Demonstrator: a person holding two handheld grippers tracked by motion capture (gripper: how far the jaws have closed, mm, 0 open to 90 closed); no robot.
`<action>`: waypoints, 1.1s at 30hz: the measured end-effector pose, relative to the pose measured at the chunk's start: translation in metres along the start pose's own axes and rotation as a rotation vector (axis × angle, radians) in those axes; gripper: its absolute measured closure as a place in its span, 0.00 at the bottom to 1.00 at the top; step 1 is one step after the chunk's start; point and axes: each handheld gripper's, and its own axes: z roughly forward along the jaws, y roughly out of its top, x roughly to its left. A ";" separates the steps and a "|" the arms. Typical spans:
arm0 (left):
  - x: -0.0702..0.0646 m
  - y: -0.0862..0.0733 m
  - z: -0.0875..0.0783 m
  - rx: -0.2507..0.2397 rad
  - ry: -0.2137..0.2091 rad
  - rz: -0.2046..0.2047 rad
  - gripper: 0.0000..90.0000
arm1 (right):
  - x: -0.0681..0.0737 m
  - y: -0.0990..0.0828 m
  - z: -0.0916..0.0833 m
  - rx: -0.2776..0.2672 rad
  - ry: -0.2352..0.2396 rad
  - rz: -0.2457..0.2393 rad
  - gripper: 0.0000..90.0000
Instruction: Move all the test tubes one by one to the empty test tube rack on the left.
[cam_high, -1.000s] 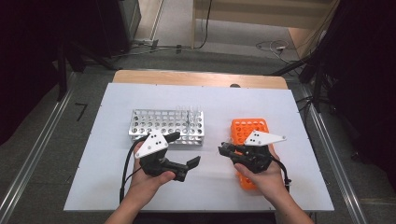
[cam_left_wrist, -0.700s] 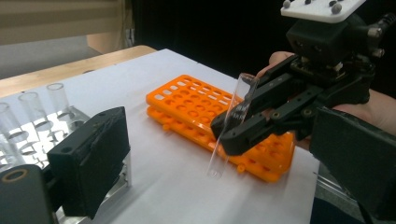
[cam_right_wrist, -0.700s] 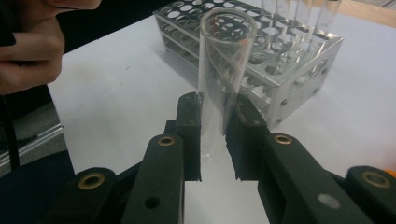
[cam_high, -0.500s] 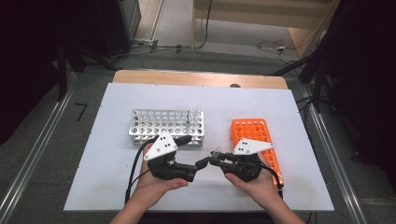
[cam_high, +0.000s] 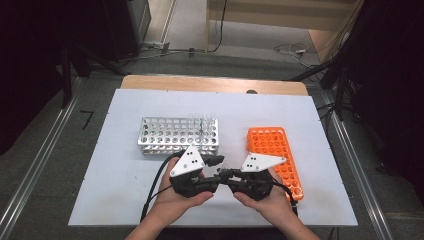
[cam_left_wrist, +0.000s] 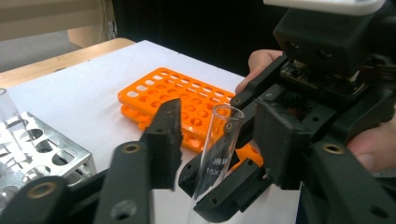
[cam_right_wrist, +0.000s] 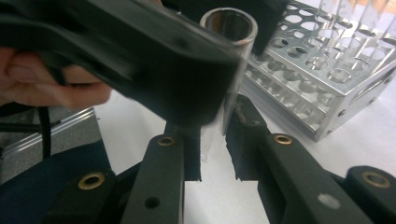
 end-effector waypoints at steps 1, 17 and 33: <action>-0.001 0.000 0.000 0.000 0.002 0.007 0.64 | 0.001 0.000 0.000 -0.003 0.001 -0.001 0.82; 0.000 0.000 -0.001 -0.017 0.025 0.034 0.84 | -0.001 0.001 -0.001 0.004 0.015 0.000 0.82; 0.029 0.003 -0.017 -0.076 0.093 -0.011 0.84 | -0.014 -0.005 -0.019 -0.029 -0.007 -0.012 0.16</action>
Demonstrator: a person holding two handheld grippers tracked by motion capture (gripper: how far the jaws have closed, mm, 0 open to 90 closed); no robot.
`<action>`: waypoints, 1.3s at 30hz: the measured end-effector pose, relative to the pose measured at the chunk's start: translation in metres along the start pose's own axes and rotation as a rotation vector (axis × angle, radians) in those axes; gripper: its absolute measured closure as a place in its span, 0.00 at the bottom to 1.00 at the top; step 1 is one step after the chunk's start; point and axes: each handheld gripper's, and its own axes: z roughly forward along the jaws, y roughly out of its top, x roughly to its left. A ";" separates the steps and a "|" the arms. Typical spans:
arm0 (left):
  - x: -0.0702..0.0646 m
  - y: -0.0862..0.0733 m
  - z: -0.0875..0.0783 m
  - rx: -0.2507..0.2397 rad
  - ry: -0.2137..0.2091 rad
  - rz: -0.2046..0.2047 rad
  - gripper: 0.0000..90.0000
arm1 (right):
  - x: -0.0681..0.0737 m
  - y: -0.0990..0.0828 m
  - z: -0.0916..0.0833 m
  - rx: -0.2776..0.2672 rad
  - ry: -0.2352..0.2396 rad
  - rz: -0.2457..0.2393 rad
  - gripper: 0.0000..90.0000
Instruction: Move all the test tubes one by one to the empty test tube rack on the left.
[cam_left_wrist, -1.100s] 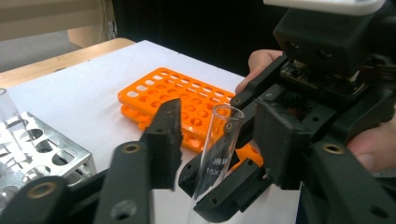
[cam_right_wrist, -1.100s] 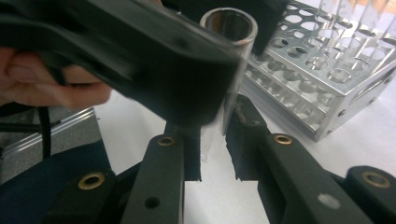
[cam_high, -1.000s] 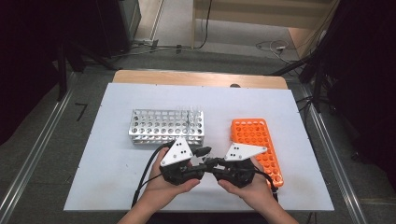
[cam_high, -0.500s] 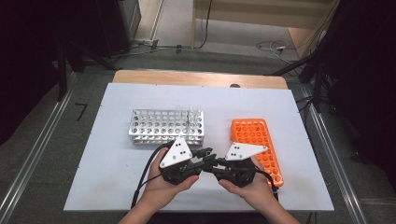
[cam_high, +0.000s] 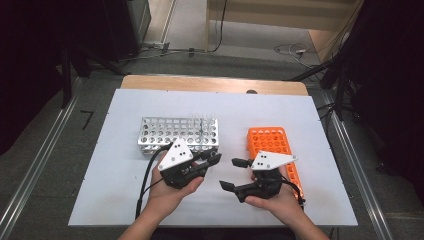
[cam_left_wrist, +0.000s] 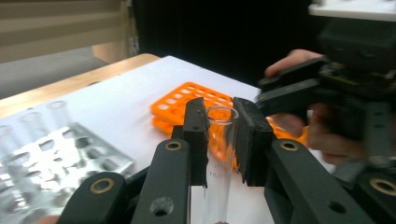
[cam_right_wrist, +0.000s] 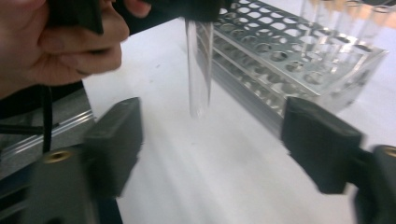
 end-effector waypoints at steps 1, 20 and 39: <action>0.004 0.000 -0.001 -0.003 0.013 -0.006 0.84 | -0.001 -0.001 -0.003 -0.005 -0.007 0.003 0.13; 0.091 0.019 -0.005 -0.047 0.181 -0.059 0.84 | -0.037 -0.048 -0.062 -0.045 -0.138 0.079 0.00; 0.144 0.014 0.035 -0.029 0.336 -0.071 0.84 | -0.056 -0.080 -0.099 -0.061 -0.223 0.151 0.00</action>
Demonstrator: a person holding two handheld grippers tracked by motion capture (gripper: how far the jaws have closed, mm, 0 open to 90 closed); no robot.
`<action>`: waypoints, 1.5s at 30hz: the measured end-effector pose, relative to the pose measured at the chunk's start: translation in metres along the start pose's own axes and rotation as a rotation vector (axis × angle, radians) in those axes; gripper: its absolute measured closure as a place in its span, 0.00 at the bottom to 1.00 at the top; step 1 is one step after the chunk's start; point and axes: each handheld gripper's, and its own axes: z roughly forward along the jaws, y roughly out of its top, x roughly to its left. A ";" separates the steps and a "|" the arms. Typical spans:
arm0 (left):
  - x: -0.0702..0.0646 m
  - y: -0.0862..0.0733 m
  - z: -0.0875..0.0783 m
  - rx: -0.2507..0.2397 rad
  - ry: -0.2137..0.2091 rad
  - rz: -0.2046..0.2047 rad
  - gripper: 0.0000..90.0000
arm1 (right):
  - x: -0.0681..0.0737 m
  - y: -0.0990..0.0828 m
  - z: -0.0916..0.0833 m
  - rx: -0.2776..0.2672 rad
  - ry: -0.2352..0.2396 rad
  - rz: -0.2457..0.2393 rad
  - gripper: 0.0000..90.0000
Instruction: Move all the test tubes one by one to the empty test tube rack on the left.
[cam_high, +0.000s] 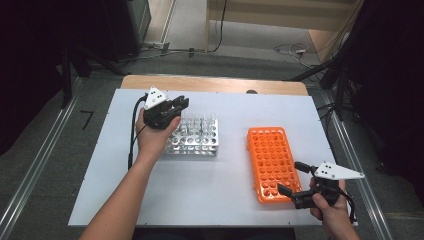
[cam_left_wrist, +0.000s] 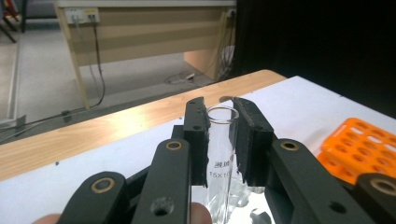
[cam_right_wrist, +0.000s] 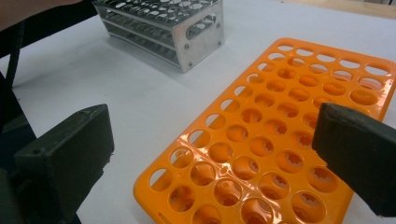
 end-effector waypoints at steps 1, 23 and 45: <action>0.000 -0.001 0.002 0.008 0.009 0.007 0.84 | 0.000 0.000 -0.001 -0.002 0.000 -0.001 0.00; 0.006 -0.023 0.012 0.176 -0.007 -0.033 0.80 | -0.003 -0.004 0.006 0.019 -0.007 -0.001 0.00; -0.022 -0.032 -0.045 0.120 -0.104 -0.084 0.04 | -0.007 -0.005 0.011 0.007 -0.016 -0.006 0.00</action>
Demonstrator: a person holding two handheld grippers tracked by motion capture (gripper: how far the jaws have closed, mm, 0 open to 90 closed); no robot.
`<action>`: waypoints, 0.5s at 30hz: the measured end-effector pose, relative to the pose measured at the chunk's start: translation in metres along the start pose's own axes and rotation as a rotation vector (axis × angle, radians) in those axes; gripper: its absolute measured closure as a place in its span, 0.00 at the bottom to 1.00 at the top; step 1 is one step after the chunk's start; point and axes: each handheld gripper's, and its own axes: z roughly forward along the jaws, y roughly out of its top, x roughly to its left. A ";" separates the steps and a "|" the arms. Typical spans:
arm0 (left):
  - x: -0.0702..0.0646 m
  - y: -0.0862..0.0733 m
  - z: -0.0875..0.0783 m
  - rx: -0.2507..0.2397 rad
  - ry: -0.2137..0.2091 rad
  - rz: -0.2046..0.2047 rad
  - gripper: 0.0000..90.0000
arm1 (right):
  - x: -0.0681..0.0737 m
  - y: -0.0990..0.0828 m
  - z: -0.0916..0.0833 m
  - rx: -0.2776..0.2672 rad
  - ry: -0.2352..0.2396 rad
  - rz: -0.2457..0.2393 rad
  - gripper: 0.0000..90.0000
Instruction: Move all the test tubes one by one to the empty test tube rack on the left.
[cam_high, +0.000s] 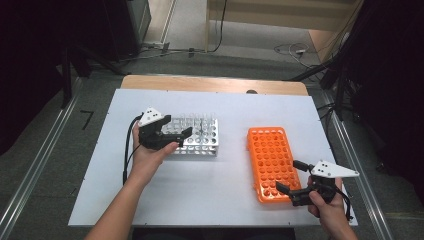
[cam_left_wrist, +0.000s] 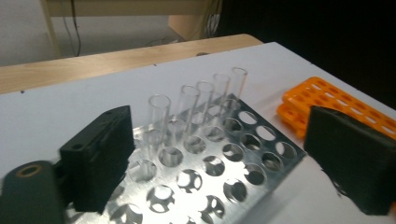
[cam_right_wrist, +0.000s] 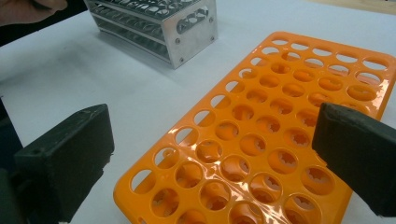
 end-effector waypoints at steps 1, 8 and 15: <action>-0.002 -0.001 -0.003 -0.001 -0.006 0.005 0.03 | 0.000 0.000 0.000 -0.002 0.000 0.000 0.00; -0.015 -0.011 -0.026 -0.024 -0.034 0.029 0.00 | -0.002 -0.001 0.001 -0.007 -0.011 0.001 0.00; -0.025 -0.025 -0.047 -0.048 -0.030 0.039 0.00 | -0.004 -0.001 0.003 -0.002 -0.022 -0.002 0.00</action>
